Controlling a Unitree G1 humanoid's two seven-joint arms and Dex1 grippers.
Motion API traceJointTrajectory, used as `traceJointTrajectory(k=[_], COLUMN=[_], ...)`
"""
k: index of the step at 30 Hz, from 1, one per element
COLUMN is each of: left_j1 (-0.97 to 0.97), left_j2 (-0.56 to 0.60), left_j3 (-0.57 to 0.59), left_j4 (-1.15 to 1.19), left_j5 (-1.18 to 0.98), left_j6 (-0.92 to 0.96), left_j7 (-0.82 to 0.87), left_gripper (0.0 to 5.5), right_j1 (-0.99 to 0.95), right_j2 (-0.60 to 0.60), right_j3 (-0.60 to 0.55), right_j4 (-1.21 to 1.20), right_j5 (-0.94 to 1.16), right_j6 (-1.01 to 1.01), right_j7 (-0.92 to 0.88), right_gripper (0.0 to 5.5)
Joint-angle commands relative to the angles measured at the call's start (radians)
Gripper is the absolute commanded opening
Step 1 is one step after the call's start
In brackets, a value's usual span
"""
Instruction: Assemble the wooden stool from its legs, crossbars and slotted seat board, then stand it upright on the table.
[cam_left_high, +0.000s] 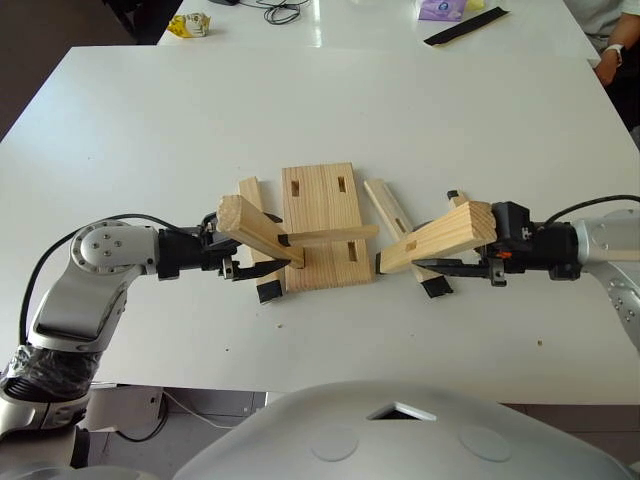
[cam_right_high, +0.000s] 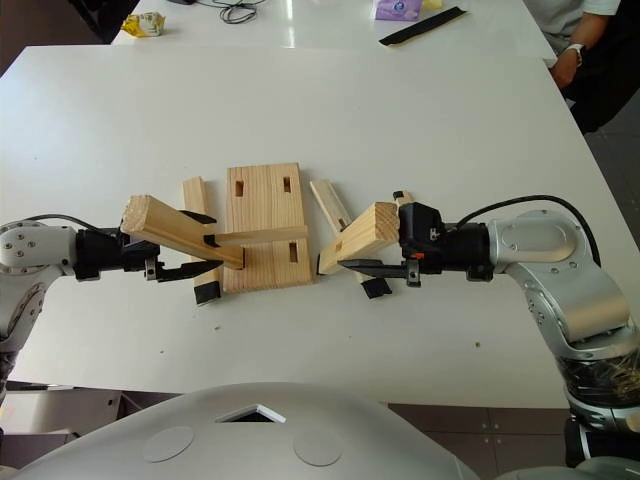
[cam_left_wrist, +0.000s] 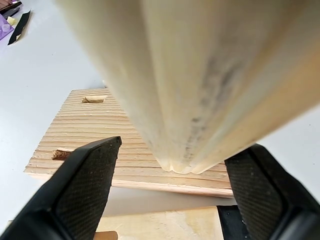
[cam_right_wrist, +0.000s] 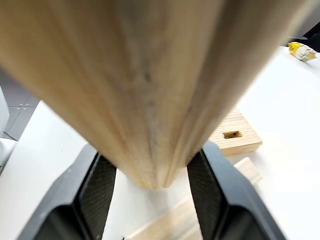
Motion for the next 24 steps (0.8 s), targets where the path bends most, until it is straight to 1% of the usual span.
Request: traceJointTrajectory(k=[1, 5, 13, 24], left_j1=[-0.013, -0.04, -0.028, -0.047], left_j2=[0.01, 0.011, 0.01, 0.014], left_j3=[0.006, -0.003, -0.043, -0.044], left_j4=[0.028, 0.054, -0.024, 0.014], left_j5=[0.017, 0.02, 0.014, 0.024], left_j6=[-0.012, -0.016, -0.005, -0.006], left_j7=[-0.006, -0.014, -0.044, -0.062], left_gripper=[3.63, 3.63, 3.63, 3.63], right_j1=[-0.114, -0.153, -0.157, -0.182], right_j2=[-0.021, -0.005, 0.032, 0.066], right_j3=[-0.021, 0.017, 0.082, 0.115], right_j4=[0.051, 0.053, 0.028, 0.043], right_j5=[0.001, -0.007, -0.024, -0.048], right_j6=[-0.008, -0.01, -0.01, -0.02], right_j7=[0.017, 0.028, 0.011, 0.006], right_gripper=[2.04, 2.04, 2.04, 2.04])
